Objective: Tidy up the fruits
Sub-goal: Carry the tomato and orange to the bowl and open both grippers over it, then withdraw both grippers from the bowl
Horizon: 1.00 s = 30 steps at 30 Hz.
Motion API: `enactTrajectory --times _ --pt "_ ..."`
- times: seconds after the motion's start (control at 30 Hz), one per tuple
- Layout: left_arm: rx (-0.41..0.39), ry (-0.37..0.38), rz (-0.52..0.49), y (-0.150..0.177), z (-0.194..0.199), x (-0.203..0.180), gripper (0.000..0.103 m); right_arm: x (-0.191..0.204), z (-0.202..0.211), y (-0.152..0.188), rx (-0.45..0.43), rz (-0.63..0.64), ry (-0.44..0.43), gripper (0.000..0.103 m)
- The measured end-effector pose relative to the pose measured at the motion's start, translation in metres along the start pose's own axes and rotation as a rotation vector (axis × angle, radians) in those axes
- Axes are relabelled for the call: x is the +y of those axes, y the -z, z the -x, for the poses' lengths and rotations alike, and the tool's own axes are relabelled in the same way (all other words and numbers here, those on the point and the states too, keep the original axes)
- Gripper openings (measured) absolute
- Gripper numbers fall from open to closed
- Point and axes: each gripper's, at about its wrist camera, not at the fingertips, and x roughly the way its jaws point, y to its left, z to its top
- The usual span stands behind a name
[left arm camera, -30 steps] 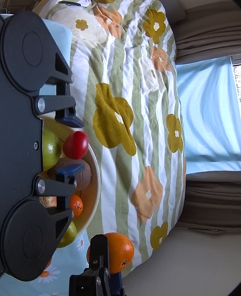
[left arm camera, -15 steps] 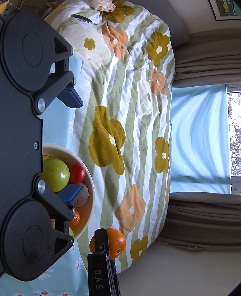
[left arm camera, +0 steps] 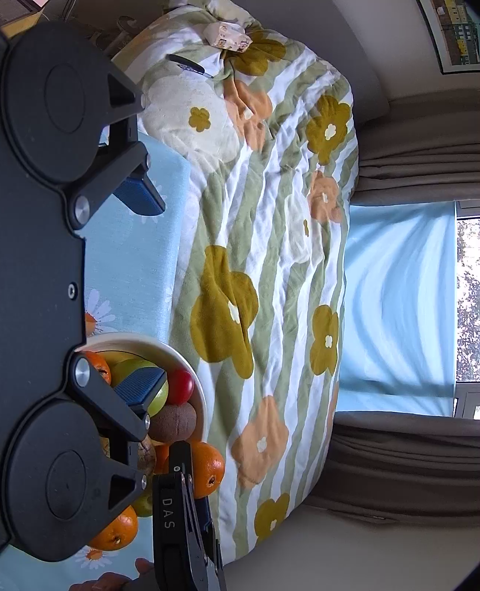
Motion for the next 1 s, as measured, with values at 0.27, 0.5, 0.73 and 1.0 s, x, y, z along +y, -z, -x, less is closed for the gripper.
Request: enactTrajectory --times 0.27,0.5,0.73,1.0 --pt "-0.002 -0.003 0.009 0.007 0.005 0.004 0.092 0.010 0.009 0.000 -0.069 0.046 0.008 0.103" --pt "-0.018 0.000 0.003 0.013 0.020 0.006 0.092 0.011 0.017 0.004 -0.076 0.014 0.011 0.103" --pt "-0.061 0.033 -0.001 0.015 0.053 0.009 0.092 0.020 0.059 0.009 -0.132 -0.021 0.039 0.103" --pt "-0.157 0.136 -0.024 0.016 0.115 0.014 0.092 0.045 0.147 0.025 -0.229 -0.070 0.136 0.103"
